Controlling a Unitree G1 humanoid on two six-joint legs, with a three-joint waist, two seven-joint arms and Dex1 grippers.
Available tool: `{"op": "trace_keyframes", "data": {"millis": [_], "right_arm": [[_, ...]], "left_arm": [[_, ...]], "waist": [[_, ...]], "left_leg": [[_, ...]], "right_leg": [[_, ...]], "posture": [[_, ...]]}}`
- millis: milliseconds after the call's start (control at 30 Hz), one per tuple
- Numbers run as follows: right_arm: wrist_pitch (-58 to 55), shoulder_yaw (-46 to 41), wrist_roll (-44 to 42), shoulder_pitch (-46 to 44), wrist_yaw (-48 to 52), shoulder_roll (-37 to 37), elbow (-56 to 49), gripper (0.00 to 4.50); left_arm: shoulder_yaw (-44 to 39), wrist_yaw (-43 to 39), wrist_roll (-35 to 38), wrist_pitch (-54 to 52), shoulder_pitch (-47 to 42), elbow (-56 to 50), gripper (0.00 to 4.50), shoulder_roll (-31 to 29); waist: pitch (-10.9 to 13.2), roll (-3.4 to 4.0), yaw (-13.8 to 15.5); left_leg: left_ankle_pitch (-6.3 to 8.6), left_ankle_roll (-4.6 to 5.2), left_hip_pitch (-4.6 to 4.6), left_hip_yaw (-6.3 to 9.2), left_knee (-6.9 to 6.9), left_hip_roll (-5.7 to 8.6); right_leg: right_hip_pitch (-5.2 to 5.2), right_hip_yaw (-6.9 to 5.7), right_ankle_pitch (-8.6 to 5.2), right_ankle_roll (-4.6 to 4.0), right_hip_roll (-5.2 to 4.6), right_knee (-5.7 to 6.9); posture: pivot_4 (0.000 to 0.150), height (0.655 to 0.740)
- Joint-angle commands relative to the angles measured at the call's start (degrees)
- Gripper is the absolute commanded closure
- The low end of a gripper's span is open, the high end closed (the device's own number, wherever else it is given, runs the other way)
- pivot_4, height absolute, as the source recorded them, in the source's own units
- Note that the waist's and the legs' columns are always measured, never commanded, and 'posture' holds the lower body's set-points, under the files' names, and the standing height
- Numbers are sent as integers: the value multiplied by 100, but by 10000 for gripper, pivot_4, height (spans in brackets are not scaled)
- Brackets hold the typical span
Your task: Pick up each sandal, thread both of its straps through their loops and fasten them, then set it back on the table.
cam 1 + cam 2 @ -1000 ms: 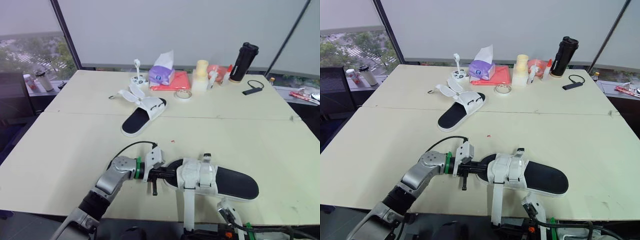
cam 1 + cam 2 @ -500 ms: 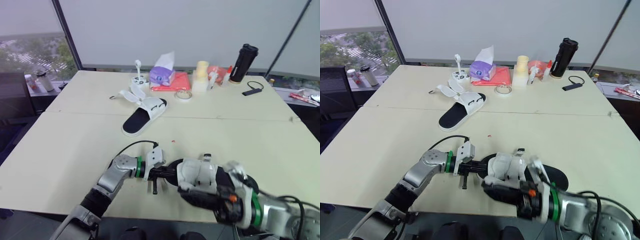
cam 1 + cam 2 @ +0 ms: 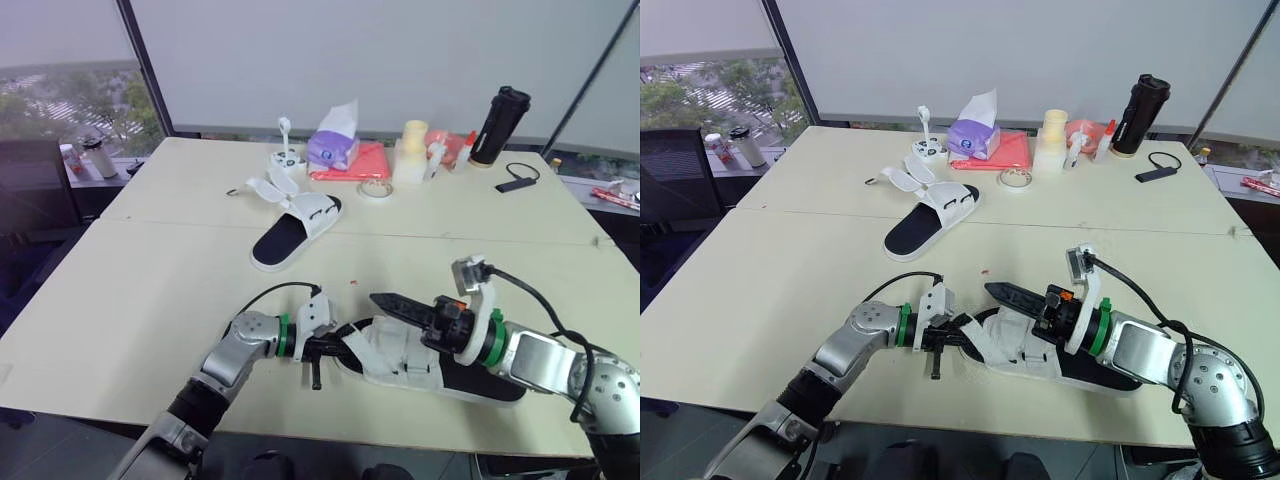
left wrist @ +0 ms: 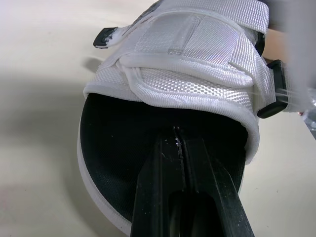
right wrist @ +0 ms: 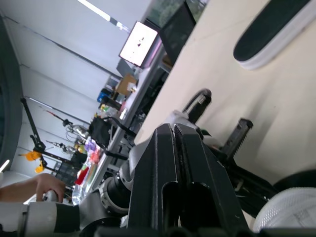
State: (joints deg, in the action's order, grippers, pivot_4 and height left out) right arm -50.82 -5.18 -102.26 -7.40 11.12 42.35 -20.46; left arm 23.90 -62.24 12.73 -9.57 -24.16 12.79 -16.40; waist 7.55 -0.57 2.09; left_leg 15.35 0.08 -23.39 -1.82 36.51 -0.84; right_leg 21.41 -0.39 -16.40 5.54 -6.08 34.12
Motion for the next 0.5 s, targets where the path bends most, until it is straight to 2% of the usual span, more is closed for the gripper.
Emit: {"op": "trace_keyframes", "data": {"millis": [33,133,200,300,367,500], "right_arm": [[143,-228,855,-221,210,131,-316,44540],[273,-216,2250,-505,972,766,-702,35695],[539,-123,3163,-541,1411,1114,-856,26762],[1623,239,5281,-65,2290,1929,-1280,11832],[2212,299,6073,294,2807,2236,-1483,2501],[2497,418,6471,306,3176,2071,-1638,2501]], "left_arm": [[152,293,-505,-396,294,530,45000,-222],[147,284,-502,-394,296,527,45000,-247],[155,267,-509,-385,284,533,45000,-257],[177,223,-521,-364,254,552,45000,-284],[182,199,-519,-355,247,560,45000,-304],[197,173,-515,-347,224,600,45000,-298]], "waist": [[-1,1,-6],[1,27,-10],[-2,21,-7],[-2,24,24],[-3,15,4],[0,14,-35]], "left_leg": [[0,0,0,0,1,0],[-1,1,-1,-1,4,0],[0,2,0,-3,1,0],[0,1,0,-1,-7,-1],[0,1,-2,-2,-8,1],[-1,1,5,-5,-5,-1]], "right_leg": [[0,0,0,0,0,0],[3,0,0,-1,0,1],[6,0,0,-1,-1,0],[12,-5,0,-1,0,-2],[17,-7,-1,-1,-1,-5],[2,-6,0,-1,0,0]], "posture": [[1500,7400],[1500,7400],[1500,7400],[1500,7400],[1500,7400],[1500,7400]]}}
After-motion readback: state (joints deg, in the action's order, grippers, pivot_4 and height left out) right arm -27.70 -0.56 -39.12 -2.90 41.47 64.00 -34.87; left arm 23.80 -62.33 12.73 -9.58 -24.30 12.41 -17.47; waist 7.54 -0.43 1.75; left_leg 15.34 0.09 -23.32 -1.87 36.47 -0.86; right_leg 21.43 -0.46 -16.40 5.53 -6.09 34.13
